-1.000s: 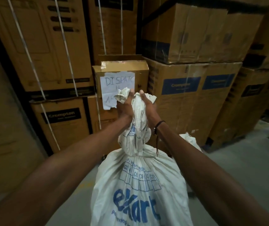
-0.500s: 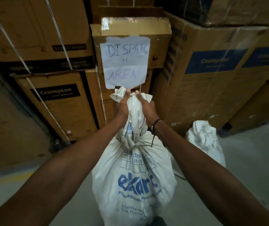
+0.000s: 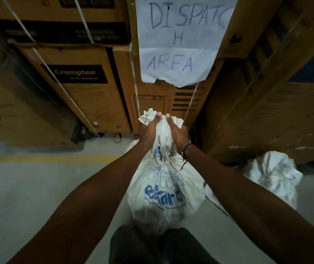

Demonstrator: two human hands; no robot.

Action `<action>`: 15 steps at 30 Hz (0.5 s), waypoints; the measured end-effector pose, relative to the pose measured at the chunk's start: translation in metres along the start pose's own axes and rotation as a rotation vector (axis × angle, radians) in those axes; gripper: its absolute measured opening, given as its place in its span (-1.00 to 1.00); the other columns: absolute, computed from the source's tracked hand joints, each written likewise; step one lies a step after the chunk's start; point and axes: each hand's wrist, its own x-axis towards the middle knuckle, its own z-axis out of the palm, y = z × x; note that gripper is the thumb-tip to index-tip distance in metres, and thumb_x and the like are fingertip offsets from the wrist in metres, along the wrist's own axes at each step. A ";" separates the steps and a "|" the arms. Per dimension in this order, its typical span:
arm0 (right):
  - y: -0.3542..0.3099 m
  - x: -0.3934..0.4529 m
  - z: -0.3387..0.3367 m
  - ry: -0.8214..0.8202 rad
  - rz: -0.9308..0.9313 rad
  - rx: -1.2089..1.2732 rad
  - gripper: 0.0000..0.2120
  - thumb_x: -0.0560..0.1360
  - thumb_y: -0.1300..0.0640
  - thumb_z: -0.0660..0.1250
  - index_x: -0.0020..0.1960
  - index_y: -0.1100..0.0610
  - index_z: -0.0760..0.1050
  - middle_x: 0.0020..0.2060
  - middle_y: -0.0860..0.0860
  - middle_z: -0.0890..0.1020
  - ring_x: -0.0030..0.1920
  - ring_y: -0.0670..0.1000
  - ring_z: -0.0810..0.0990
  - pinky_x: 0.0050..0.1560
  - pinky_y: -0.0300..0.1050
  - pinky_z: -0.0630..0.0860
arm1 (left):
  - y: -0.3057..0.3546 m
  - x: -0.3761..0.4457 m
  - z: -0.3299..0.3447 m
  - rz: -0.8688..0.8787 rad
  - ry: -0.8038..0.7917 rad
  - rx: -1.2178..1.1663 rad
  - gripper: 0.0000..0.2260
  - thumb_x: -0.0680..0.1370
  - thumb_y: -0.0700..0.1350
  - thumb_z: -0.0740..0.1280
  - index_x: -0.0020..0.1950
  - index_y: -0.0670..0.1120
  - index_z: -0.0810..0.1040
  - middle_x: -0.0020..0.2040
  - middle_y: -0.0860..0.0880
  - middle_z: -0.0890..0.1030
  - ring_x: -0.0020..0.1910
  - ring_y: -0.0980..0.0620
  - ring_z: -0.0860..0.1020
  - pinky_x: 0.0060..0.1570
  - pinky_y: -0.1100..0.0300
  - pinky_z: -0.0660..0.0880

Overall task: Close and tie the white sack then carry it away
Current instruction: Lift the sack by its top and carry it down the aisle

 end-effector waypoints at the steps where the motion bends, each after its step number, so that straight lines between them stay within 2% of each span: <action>1: 0.004 0.013 0.000 0.001 0.017 -0.008 -0.69 0.53 -0.21 0.49 -0.10 0.04 0.62 -0.15 -0.05 0.72 -0.18 -0.15 0.66 -0.29 -0.30 0.51 | -0.014 0.019 0.001 -0.025 -0.015 0.039 -0.25 0.18 0.42 0.59 0.22 0.00 0.67 0.11 0.00 0.75 0.04 0.09 0.74 0.21 0.02 0.60; 3: 0.015 0.042 0.001 0.020 0.055 -0.018 -0.58 0.49 -0.26 0.51 0.04 0.09 0.67 -0.05 0.01 0.76 -0.11 -0.08 0.71 -0.22 -0.24 0.57 | -0.016 0.024 0.004 -0.063 0.001 0.118 -0.07 0.13 0.51 0.57 0.35 0.00 0.61 0.16 0.06 0.74 0.13 0.03 0.72 0.21 0.01 0.63; 4: 0.022 0.057 0.001 0.034 0.064 -0.022 -0.50 0.45 -0.31 0.52 0.11 0.11 0.69 0.00 0.03 0.77 -0.05 -0.04 0.73 -0.15 -0.20 0.60 | -0.015 0.027 0.009 -0.031 0.034 0.114 -0.09 0.14 0.49 0.58 0.33 -0.02 0.63 0.10 0.11 0.76 0.13 0.00 0.72 0.17 0.03 0.65; 5: 0.029 0.072 0.001 0.047 0.070 -0.033 -0.42 0.41 -0.35 0.52 0.15 0.11 0.69 0.03 0.04 0.77 0.00 -0.01 0.75 -0.07 -0.16 0.63 | -0.015 0.033 0.011 0.015 0.078 0.102 -0.23 0.23 0.40 0.62 0.27 -0.06 0.66 0.03 0.12 0.77 0.11 -0.03 0.73 0.13 0.04 0.66; 7: 0.043 0.100 0.003 0.071 0.092 -0.048 -0.35 0.36 -0.42 0.52 0.17 0.09 0.69 0.04 0.02 0.77 0.06 0.02 0.75 0.10 -0.08 0.66 | -0.020 0.050 0.016 0.051 0.066 0.102 -0.54 0.39 0.14 0.63 0.15 -0.12 0.69 0.04 -0.03 0.78 0.09 -0.09 0.74 0.16 -0.05 0.68; 9: 0.060 0.131 0.003 0.092 0.086 -0.058 -0.38 0.35 -0.42 0.52 0.14 0.07 0.71 0.03 -0.01 0.77 0.07 0.00 0.74 0.20 -0.02 0.65 | -0.030 0.067 0.019 0.057 0.054 0.097 -0.59 0.37 0.10 0.62 0.09 -0.10 0.70 0.09 -0.13 0.77 0.10 -0.12 0.74 0.22 -0.15 0.65; 12: 0.087 0.168 0.001 0.145 0.101 -0.045 -0.44 0.32 -0.42 0.54 0.01 0.04 0.71 -0.05 -0.06 0.77 0.06 -0.01 0.73 0.27 0.04 0.64 | -0.056 0.101 0.018 0.022 0.073 0.041 -0.86 0.49 -0.08 0.58 -0.01 -0.04 0.68 0.13 -0.16 0.75 0.15 -0.15 0.72 0.30 -0.18 0.61; 15: 0.103 0.197 -0.005 0.158 0.075 -0.076 -0.52 0.36 -0.38 0.53 -0.07 0.04 0.70 -0.09 -0.07 0.77 0.05 -0.01 0.74 0.26 0.03 0.65 | -0.074 0.119 0.023 0.003 0.027 0.035 -0.83 0.55 -0.10 0.52 0.12 -0.09 0.69 0.15 -0.14 0.75 0.17 -0.13 0.72 0.32 -0.16 0.60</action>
